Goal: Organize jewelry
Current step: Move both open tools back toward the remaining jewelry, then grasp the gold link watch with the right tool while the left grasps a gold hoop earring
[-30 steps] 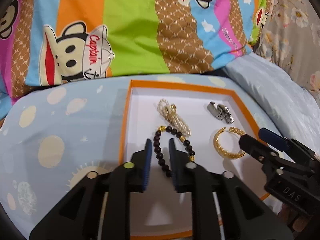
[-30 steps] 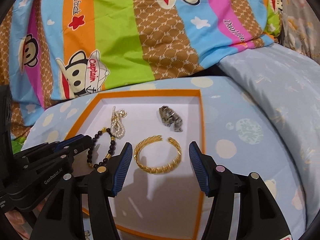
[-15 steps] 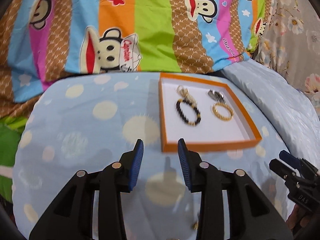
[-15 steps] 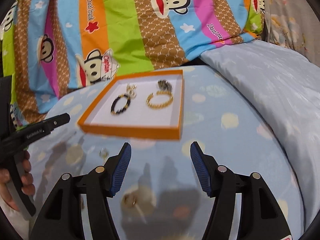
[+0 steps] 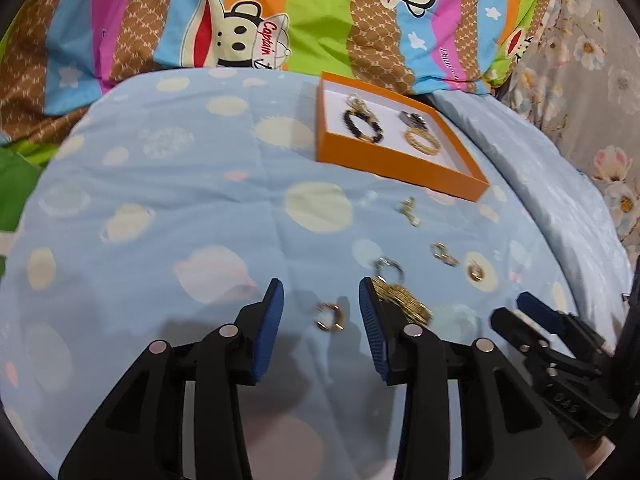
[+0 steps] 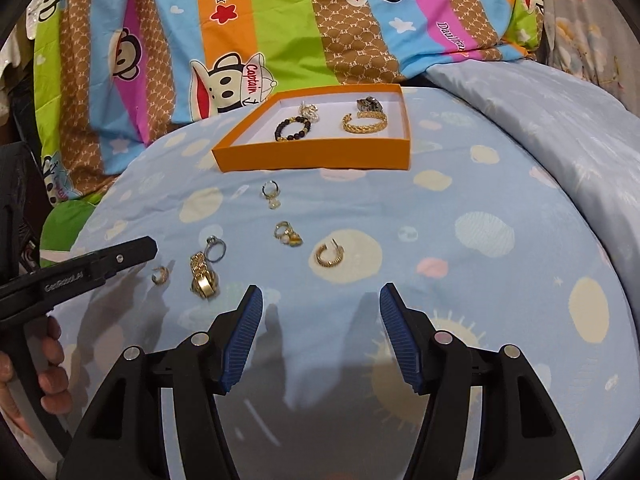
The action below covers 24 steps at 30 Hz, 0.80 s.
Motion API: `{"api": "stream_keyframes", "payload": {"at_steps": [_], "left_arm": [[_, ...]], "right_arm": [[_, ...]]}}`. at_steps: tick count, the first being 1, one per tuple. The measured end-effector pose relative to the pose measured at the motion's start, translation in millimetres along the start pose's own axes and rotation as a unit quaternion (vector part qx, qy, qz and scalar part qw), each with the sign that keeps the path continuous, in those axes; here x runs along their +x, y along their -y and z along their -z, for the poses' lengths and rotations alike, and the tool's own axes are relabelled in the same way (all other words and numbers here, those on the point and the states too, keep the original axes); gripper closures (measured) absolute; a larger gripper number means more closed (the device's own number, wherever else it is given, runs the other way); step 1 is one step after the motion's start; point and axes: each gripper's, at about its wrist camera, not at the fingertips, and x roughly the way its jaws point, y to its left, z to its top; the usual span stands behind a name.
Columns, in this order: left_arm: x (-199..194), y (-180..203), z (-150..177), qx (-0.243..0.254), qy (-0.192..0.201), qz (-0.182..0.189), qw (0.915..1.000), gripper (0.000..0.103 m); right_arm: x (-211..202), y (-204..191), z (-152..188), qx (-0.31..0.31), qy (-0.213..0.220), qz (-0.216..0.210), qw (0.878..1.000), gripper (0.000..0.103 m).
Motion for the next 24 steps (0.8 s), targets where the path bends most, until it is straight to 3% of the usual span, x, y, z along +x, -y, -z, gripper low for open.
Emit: {"api": "stream_keyframes", "payload": {"at_steps": [3,7,14,20,24], "left_arm": [[0.0,17.8,9.6,0.007,-0.004,0.012,0.9999,0.063],[-1.0,26.2,13.8,0.023,-0.001,-0.003,0.9997,0.06],[-14.9,-7.8,13.2,-0.003,0.011,-0.043,0.999,0.054],[-17.6,-38.5,19.0,-0.032,0.005,-0.062,0.9975,0.054],[-17.9,-42.1,19.6,-0.028,0.007,-0.062,0.9977,0.054]], "right_arm": [[-5.1,6.0,3.8,0.014,-0.003,-0.006,1.0,0.043],[-10.1,-0.1,0.0,0.009,-0.002,-0.024,1.0,0.043],[8.0,-41.3,-1.4,-0.041,-0.019,-0.062,0.997,0.044],[25.6,-72.3,-5.9,-0.077,-0.029,-0.076,0.994,0.062],[36.4,-76.0,-8.0,-0.084,-0.038,-0.067,0.994,0.062]]}}
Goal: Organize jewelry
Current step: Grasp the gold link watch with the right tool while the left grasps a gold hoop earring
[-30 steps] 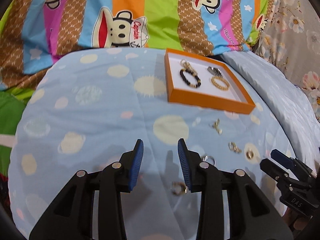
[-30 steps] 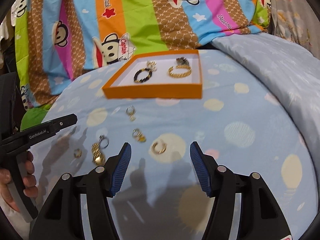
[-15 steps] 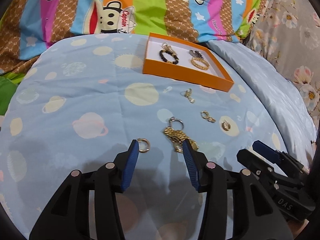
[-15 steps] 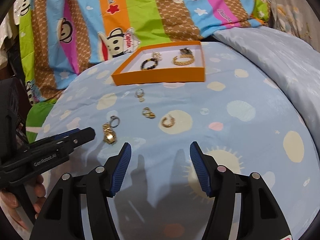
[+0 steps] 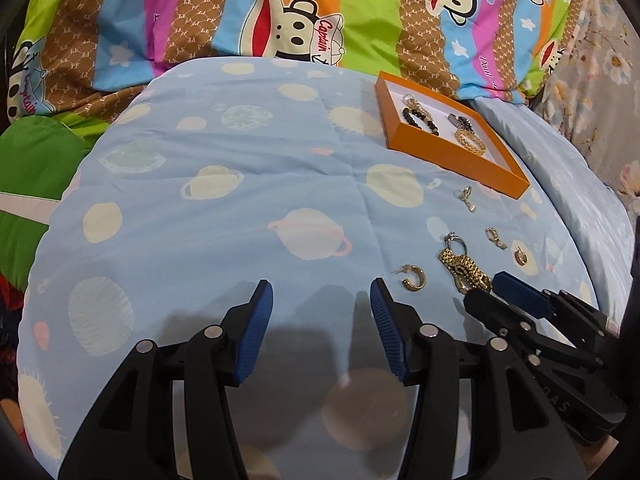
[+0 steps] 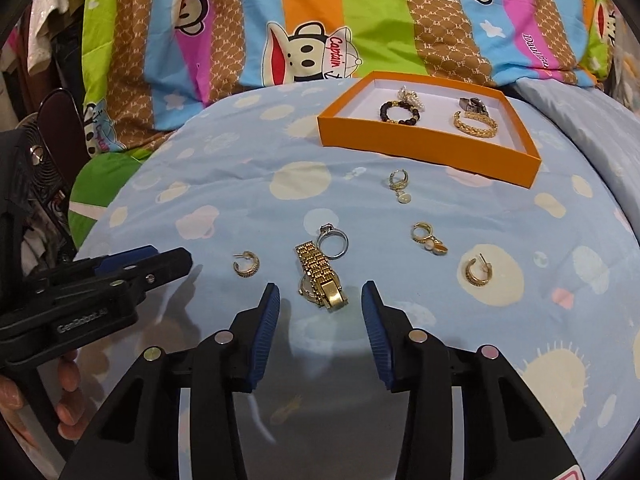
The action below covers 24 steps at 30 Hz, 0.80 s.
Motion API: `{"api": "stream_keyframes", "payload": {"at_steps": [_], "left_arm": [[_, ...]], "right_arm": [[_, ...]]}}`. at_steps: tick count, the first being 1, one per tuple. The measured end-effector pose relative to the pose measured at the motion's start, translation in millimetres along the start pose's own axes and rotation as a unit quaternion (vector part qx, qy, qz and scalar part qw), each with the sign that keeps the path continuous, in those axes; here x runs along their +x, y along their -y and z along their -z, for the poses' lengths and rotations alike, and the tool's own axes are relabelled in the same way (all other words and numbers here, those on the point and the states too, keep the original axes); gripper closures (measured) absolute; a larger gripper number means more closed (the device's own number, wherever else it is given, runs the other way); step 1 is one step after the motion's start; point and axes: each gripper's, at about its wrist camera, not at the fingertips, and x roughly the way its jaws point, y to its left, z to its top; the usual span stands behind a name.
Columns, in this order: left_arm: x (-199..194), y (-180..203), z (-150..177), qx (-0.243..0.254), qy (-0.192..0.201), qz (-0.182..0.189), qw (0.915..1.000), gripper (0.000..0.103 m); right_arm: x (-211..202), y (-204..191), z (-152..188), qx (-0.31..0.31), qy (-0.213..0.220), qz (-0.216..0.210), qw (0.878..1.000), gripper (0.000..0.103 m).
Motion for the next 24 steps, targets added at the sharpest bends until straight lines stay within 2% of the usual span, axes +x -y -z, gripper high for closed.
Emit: {"api": "stream_keyframes", "payload": {"at_steps": [6,7,8,12,24], "left_arm": [[2.3,2.9,-1.3,0.007,0.0,0.009,0.9999,0.054],[2.0,3.5,-1.0,0.008,0.0,0.011,0.9999,0.054],[1.4,4.6,-0.8,0.01,-0.001,0.014,0.9998,0.054],[-0.8,10.2,0.7,0.016,-0.001,0.026,0.9995,0.054],[7.9,48.0,5.5,0.051,-0.012,0.05,0.9974,0.054]], "right_arm": [[8.5,-0.1,-6.9,-0.005,-0.006,0.008,1.0,0.063],[8.5,-1.6,-6.1,-0.01,-0.005,0.015,1.0,0.066],[8.2,-2.5,-5.0,-0.016,-0.006,0.02,1.0,0.078],[1.0,1.9,-0.4,-0.009,-0.003,0.021,1.0,0.091],[-58.0,38.0,13.8,0.054,0.041,0.019,0.998,0.092]]}}
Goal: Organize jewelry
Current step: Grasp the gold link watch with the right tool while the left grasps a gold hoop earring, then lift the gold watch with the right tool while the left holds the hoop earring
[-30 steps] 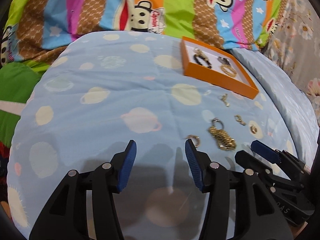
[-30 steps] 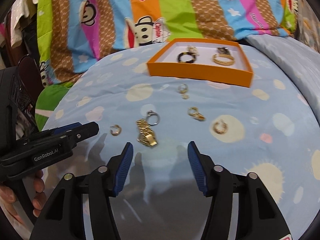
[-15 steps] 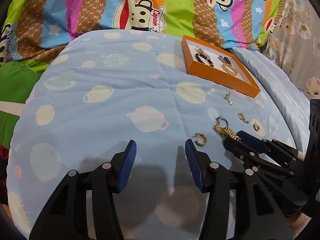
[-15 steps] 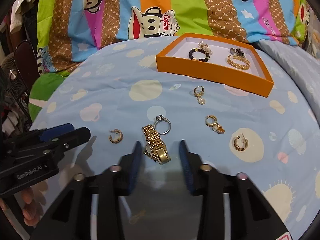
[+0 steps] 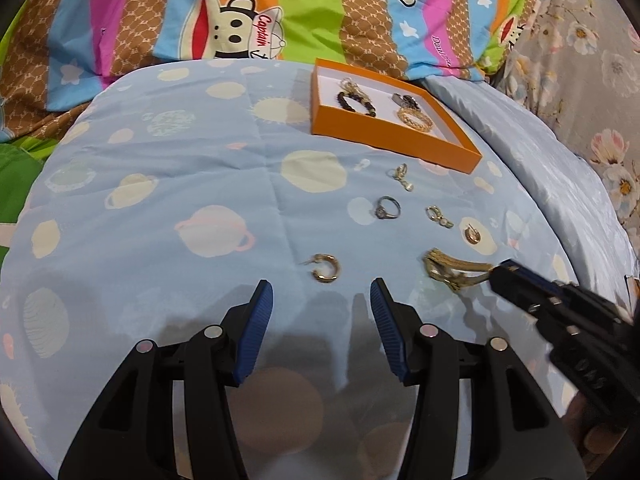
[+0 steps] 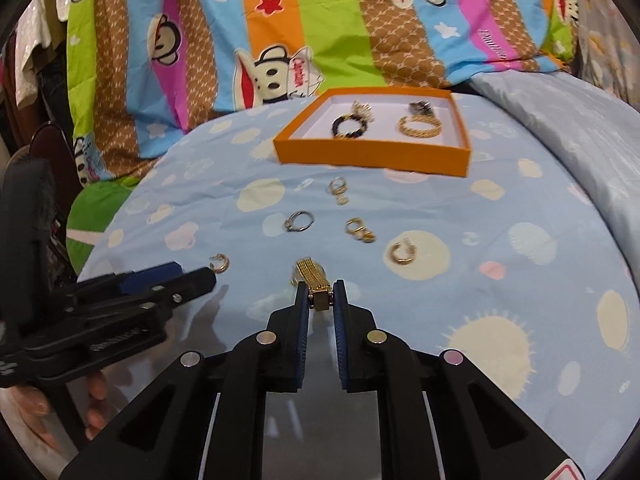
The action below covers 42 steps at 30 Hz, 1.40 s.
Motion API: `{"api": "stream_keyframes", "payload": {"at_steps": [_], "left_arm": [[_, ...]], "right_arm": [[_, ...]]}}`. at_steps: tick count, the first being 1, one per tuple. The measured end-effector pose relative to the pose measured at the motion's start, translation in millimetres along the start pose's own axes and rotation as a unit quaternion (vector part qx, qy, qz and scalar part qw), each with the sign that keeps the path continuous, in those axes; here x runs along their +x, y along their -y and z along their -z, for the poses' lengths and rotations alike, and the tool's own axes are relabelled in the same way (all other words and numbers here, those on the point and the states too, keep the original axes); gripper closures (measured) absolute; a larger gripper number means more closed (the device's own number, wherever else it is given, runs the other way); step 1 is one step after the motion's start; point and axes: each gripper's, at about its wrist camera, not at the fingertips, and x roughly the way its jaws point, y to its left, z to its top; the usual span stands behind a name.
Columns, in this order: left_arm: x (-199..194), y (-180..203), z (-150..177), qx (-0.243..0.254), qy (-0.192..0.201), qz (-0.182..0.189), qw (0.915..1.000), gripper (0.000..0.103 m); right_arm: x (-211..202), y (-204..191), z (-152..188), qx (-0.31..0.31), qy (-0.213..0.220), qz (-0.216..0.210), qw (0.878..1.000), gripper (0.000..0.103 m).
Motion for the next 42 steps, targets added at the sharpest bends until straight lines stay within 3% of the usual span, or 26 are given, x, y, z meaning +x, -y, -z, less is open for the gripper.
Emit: {"api": "stream_keyframes", "payload": {"at_steps": [4,6,8,10,16,19,23,24,35,37,38,42], "left_arm": [[8.6,10.0,-2.0,0.015,0.002,-0.008,0.9999,0.056],[10.9,11.6,-3.3,0.014,0.005,-0.004,0.9999,0.063],[15.2,13.3,-5.8,0.016,0.008,-0.009,0.9998,0.08],[19.3,14.0,-8.5,0.016,0.005,-0.003,0.9999,0.088],[18.4,14.7,-10.0,0.017,0.015,0.001,0.9997,0.089],[16.2,11.8,-10.4,0.011,0.015,0.003,0.9998,0.089],[13.3,8.0,-7.6,0.01,0.014,0.004,0.9998,0.089],[13.2,7.0,-7.1,0.009,0.014,0.003,0.9998,0.089],[12.4,6.3,-4.1,0.01,0.015,0.006,0.9998,0.089],[11.7,5.8,-2.9,0.009,0.015,0.004,0.9998,0.089],[11.8,5.4,-2.5,0.009,0.014,0.004,0.9999,0.089],[11.0,4.4,-1.3,0.007,0.014,0.003,0.9999,0.089]], "right_arm": [[-17.2,16.2,-2.0,0.025,0.01,0.0,1.0,0.092],[-20.1,20.3,-2.9,0.032,0.012,0.0,0.999,0.092],[-15.7,20.9,-5.2,0.032,0.009,-0.003,0.999,0.092],[-8.3,18.1,-7.3,0.028,0.004,-0.008,1.0,0.092],[18.5,4.4,-11.7,0.01,-0.007,-0.035,0.999,0.087],[25.5,-2.3,-12.7,-0.005,-0.005,-0.026,1.0,0.082],[13.6,-0.4,-6.3,-0.011,0.008,-0.013,1.0,0.058],[11.3,1.3,-3.2,-0.012,0.008,-0.006,1.0,0.057],[23.5,19.1,17.5,0.009,-0.028,0.008,1.0,0.058],[25.2,18.8,16.6,0.007,-0.029,0.011,1.0,0.067],[25.9,19.6,16.0,0.008,-0.03,0.01,0.999,0.08],[23.1,20.7,16.2,0.011,-0.027,0.009,1.0,0.085]]}}
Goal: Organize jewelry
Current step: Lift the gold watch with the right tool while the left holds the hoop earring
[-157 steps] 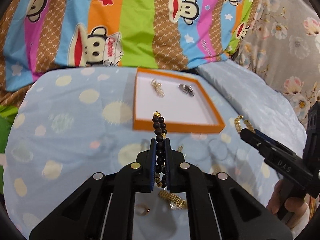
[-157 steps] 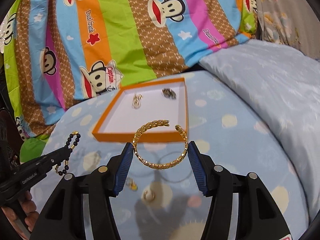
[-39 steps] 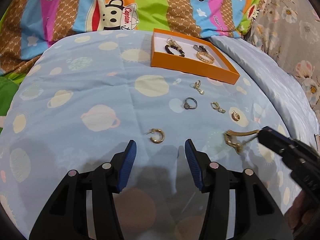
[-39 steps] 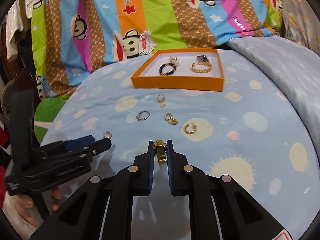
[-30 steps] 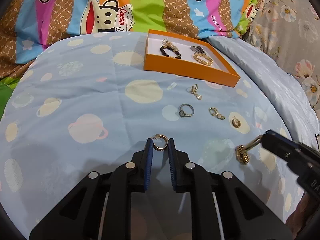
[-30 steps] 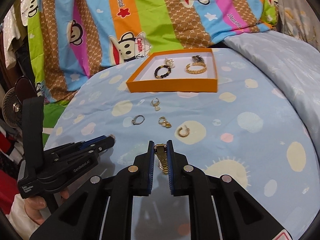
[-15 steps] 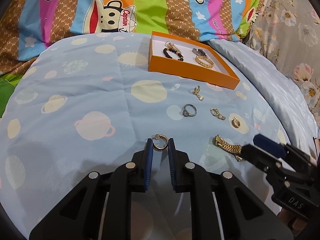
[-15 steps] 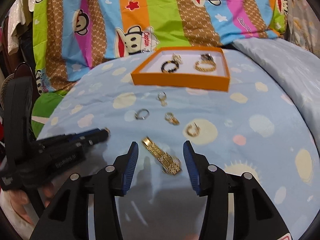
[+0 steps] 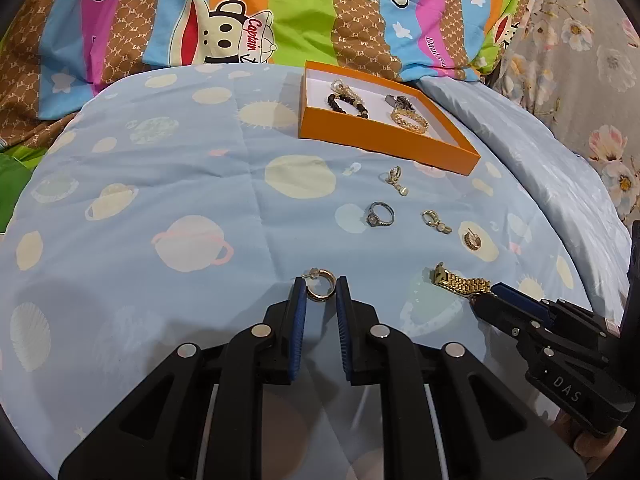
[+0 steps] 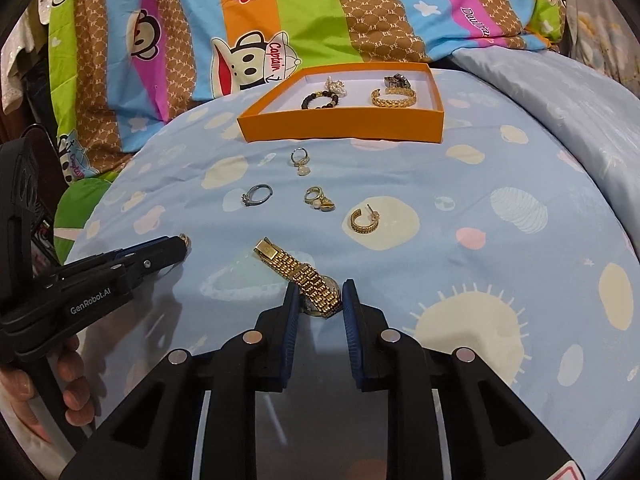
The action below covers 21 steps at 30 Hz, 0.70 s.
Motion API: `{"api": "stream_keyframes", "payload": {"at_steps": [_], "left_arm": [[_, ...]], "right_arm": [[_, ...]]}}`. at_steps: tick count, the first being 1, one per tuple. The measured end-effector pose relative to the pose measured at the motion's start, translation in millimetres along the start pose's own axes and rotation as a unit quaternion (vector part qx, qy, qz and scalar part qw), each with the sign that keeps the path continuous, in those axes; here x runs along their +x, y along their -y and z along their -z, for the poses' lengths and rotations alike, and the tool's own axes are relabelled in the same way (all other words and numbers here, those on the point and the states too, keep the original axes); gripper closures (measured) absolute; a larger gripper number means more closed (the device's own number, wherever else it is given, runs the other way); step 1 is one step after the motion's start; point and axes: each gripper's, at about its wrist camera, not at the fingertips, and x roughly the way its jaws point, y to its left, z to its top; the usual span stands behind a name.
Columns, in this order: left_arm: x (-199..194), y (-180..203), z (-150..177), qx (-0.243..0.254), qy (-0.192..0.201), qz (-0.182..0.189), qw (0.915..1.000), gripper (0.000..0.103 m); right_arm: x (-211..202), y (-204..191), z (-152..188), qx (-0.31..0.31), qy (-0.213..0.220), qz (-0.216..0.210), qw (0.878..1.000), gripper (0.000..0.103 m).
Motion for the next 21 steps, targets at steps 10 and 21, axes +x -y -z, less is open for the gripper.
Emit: {"api": "stream_keyframes", "payload": {"at_steps": [10,21], "left_arm": [[-2.6,0.0,1.4,0.002,0.001,0.001,1.0,0.089],[-1.6,-0.4,2.3,0.001,0.0,0.002,1.0,0.089]], "right_arm": [[-34.9,-5.2,-21.4,0.009,0.043,-0.01,0.999,0.092],[-14.9,-3.5,-8.5,0.001,0.027,0.019,0.999,0.057]]}}
